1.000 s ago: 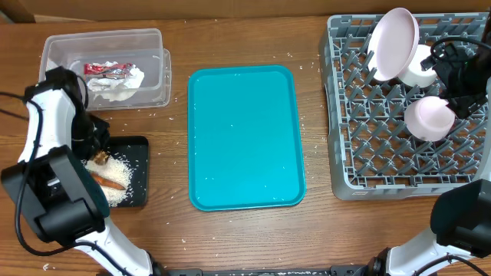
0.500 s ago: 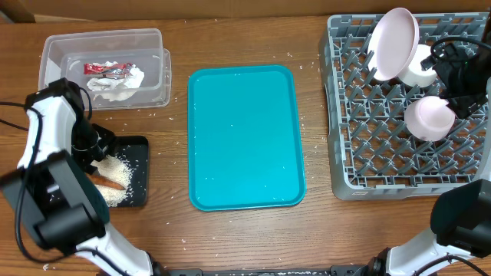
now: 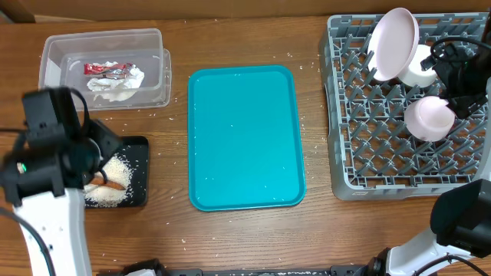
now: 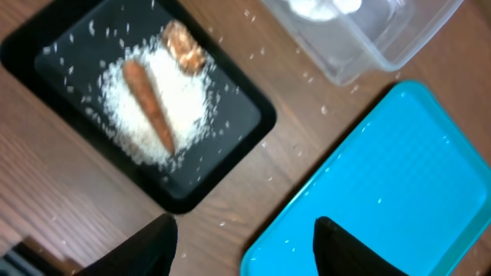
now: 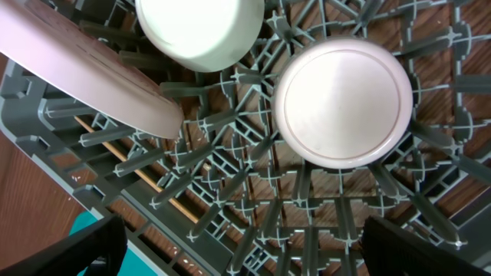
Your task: Sort waste into correct bins and load items into the dishwasher
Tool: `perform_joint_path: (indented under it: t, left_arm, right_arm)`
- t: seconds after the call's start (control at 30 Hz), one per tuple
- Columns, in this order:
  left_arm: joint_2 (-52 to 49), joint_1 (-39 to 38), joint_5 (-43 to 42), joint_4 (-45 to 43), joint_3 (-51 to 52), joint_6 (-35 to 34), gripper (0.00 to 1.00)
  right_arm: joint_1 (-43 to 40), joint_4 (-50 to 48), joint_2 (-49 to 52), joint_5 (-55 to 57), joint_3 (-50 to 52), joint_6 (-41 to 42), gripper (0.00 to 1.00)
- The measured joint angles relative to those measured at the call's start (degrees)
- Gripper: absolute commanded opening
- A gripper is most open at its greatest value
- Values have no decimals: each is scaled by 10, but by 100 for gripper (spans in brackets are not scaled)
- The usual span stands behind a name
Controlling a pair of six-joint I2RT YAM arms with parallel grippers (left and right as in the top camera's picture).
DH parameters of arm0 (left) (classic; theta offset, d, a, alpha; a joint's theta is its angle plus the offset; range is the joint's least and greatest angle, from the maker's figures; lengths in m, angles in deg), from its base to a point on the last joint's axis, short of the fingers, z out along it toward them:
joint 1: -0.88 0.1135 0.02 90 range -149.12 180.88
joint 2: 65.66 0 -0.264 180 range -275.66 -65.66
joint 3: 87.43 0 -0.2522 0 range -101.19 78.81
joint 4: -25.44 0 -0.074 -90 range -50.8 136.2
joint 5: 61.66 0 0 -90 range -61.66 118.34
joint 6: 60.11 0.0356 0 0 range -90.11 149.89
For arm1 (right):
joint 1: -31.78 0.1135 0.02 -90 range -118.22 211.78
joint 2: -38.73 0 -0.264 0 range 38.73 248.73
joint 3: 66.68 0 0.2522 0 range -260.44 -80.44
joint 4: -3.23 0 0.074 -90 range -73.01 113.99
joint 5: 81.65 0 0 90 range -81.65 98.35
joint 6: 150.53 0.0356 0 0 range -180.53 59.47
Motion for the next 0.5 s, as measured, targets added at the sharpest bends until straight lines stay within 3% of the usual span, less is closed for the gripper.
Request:
perform_joint_path:
  t: [0.07,0.13,0.27,0.43,0.5]
  left_arm:
    - [50,0,-12,-45,71,5,68]
    - [128,0,-26,-96,163,4,100]
    - [218,0,-31,-169,266,-39,100]
    - [200,0,-33,-185,293,-66,100]
    - [188,0,-34,-187,293,-77,100]
  right_arm:
    - [0,0,0,0,0,0,100]
    - [0,0,0,0,0,0,100]
    - [0,0,0,0,0,0,100]
    - [0,-57,0,-16,0,0,100]
    - [0,-39,0,-45,0,-1,100]
